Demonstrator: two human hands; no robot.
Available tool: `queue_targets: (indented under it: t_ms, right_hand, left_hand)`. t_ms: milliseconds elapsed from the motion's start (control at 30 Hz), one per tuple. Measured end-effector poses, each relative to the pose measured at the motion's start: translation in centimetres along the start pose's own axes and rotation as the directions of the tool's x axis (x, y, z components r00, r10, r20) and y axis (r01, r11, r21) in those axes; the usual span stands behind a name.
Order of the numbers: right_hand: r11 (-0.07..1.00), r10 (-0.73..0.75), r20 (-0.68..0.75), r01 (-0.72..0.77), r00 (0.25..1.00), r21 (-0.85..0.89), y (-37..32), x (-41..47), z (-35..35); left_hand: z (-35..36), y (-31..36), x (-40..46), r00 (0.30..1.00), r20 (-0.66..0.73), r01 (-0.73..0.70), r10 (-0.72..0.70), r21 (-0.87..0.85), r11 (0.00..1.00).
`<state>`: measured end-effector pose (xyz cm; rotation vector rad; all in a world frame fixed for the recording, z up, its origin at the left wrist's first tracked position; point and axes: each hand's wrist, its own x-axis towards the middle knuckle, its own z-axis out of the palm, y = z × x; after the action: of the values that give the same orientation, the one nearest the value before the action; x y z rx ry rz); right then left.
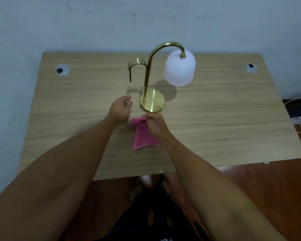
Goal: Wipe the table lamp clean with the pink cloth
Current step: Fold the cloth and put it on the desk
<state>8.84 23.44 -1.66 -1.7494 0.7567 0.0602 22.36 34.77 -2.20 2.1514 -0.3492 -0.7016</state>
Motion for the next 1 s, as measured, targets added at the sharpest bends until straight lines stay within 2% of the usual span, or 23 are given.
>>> queue_targets:
  t_ms: [67,167,233,333,533,667,833,1000]
  right_hand:
    - [0.998,0.056,0.056,-0.058,0.997,0.037,-0.6,-0.6,-1.1]
    - [0.982,0.138,0.101,-0.149,0.985,0.117,-1.7,-1.6,-3.0]
    - [0.967,0.136,0.135,-0.161,0.981,0.199,-2.6,-2.1,-4.3]
    - [0.964,0.115,0.126,-0.141,0.985,0.225,-4.0,-2.8,-6.4]
    - [0.912,0.153,0.023,-0.150,0.988,0.382,-3.5,-3.4,-10.9]
    - [0.922,0.126,0.004,-0.118,0.992,0.368,-1.3,-4.2,-14.9]
    - [0.939,0.103,-0.015,-0.092,0.995,0.331,2.4,-4.6,-20.6]
    - [0.903,0.215,0.025,-0.208,0.976,0.376,6.3,-5.7,-26.9]
  left_hand:
    - [-1.1,1.1,-1.6,0.998,0.037,0.059,-0.054,-0.128,0.990]
    - [-1.8,2.6,-4.2,0.973,0.212,0.154,-0.091,-0.300,0.942]
    - [-1.8,3.1,-5.5,0.944,0.325,0.176,-0.059,-0.344,0.922]
    - [-1.3,3.8,-6.4,0.919,0.394,0.141,0.005,-0.341,0.929]
    - [0.6,6.0,-7.3,0.909,0.416,0.148,0.000,-0.324,0.935]
    - [3.5,7.5,-7.2,0.915,0.400,0.224,-0.059,-0.378,0.898]
    - [9.7,11.0,-8.5,0.901,0.428,0.274,-0.068,-0.441,0.855]
    - [17.1,12.9,-10.1,0.926,0.356,0.270,-0.125,-0.393,0.879]
